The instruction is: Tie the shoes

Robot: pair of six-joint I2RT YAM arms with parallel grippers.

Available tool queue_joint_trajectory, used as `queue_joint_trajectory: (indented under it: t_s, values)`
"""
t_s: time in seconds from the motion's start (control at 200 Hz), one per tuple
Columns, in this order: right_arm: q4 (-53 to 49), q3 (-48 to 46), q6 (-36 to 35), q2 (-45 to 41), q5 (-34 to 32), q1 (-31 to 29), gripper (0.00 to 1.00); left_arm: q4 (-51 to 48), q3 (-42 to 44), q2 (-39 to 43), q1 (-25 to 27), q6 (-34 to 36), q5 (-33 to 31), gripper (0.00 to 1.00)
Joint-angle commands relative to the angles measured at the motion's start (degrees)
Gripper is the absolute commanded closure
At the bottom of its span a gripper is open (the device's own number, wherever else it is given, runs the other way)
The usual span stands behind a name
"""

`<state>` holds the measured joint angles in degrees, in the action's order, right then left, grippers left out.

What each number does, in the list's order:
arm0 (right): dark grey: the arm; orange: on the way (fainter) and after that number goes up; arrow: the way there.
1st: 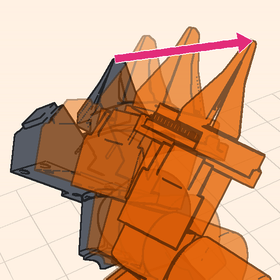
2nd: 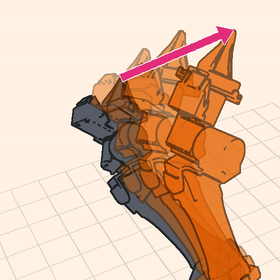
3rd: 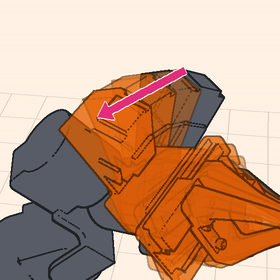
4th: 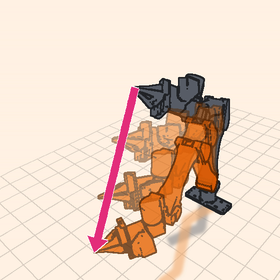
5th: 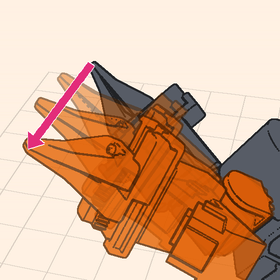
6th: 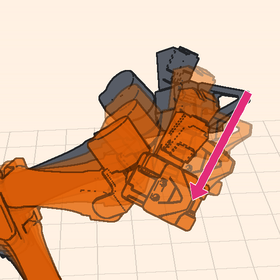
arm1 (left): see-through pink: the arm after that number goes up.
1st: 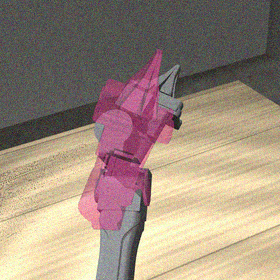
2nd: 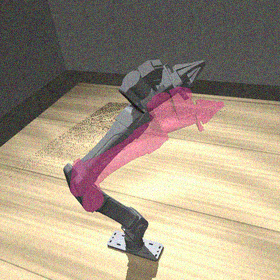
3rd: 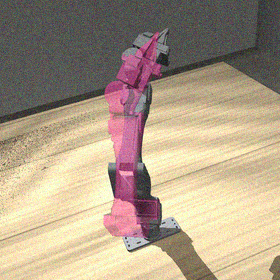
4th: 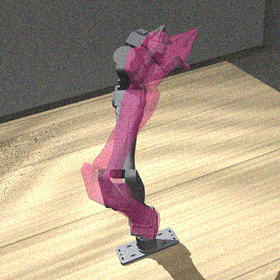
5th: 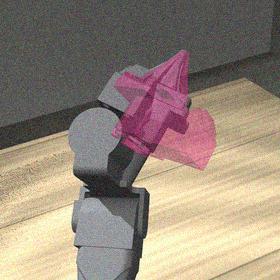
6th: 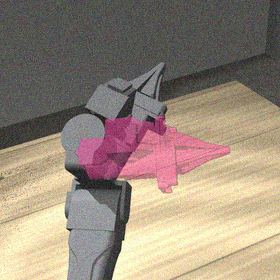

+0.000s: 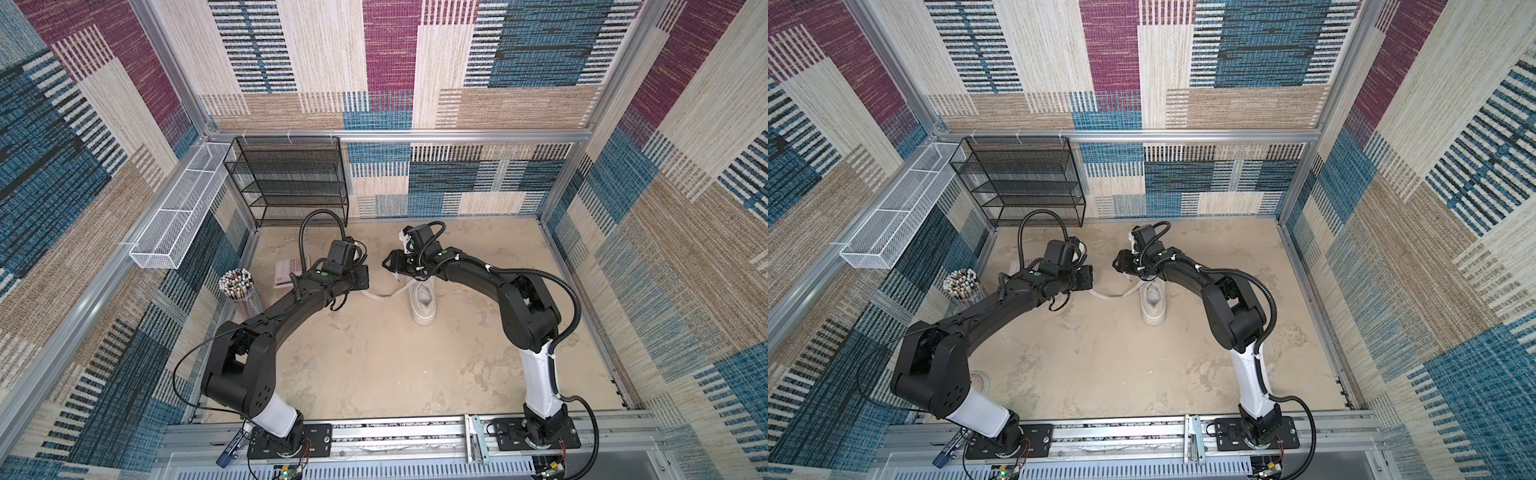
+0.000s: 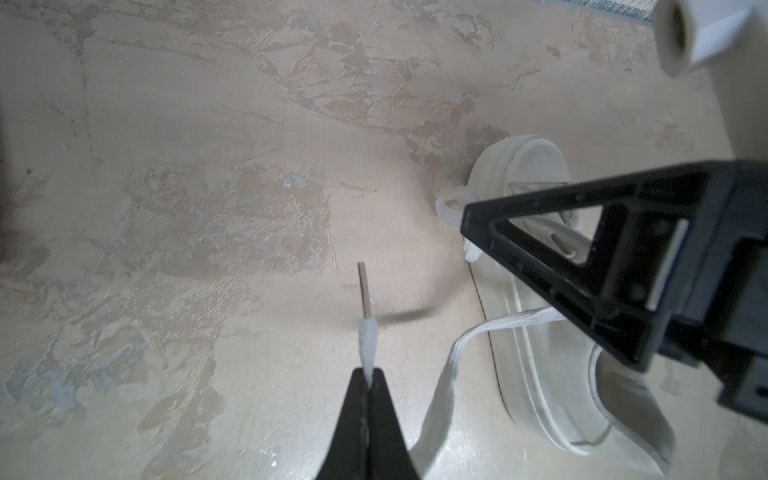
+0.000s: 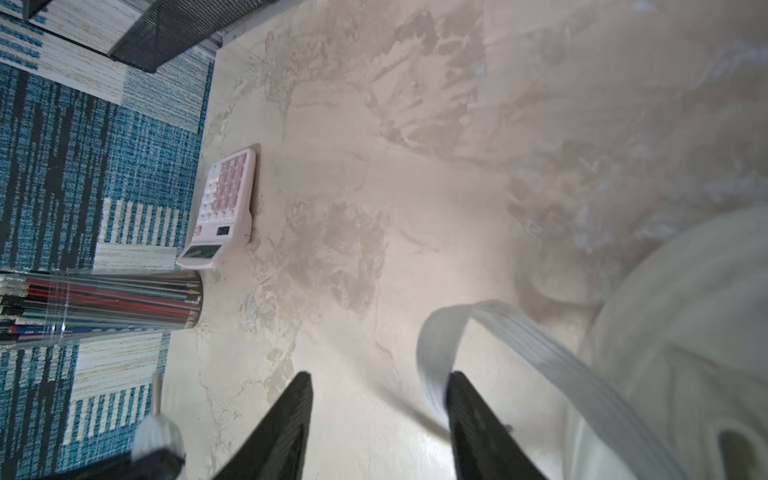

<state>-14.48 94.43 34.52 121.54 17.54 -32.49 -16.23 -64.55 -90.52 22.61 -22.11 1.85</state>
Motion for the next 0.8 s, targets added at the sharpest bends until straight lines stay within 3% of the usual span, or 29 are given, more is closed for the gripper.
queue_joint_trajectory:
  t_s: [0.0,0.105,0.275,0.436,0.631,0.796]
  values:
    - [-0.59,2.0,-1.97,-0.55,-0.89,-0.12,0.37,0.67,-0.03,0.96,0.06,0.69,0.52,1.0]
    - [-2.02,2.26,-3.26,-2.24,-3.13,0.1,0.3,0.69,-0.29,1.64,0.01,1.14,0.53,1.0]
    - [-5.75,7.53,-4.23,0.79,0.73,0.15,0.23,0.14,0.06,2.18,0.02,0.77,0.49,1.0]
    - [-12.15,16.28,-7.47,5.91,-8.25,0.5,0.18,0.49,1.26,2.29,-0.01,0.09,0.68,1.0]
    - [-31.34,36.04,-15.45,16.06,-20.17,1.32,0.16,1.34,2.32,2.54,0.03,-0.39,1.21,1.0]
    - [-31.28,31.69,-16.06,14.81,-13.66,4.1,0.16,1.82,1.51,2.02,0.04,-0.38,1.41,1.0]
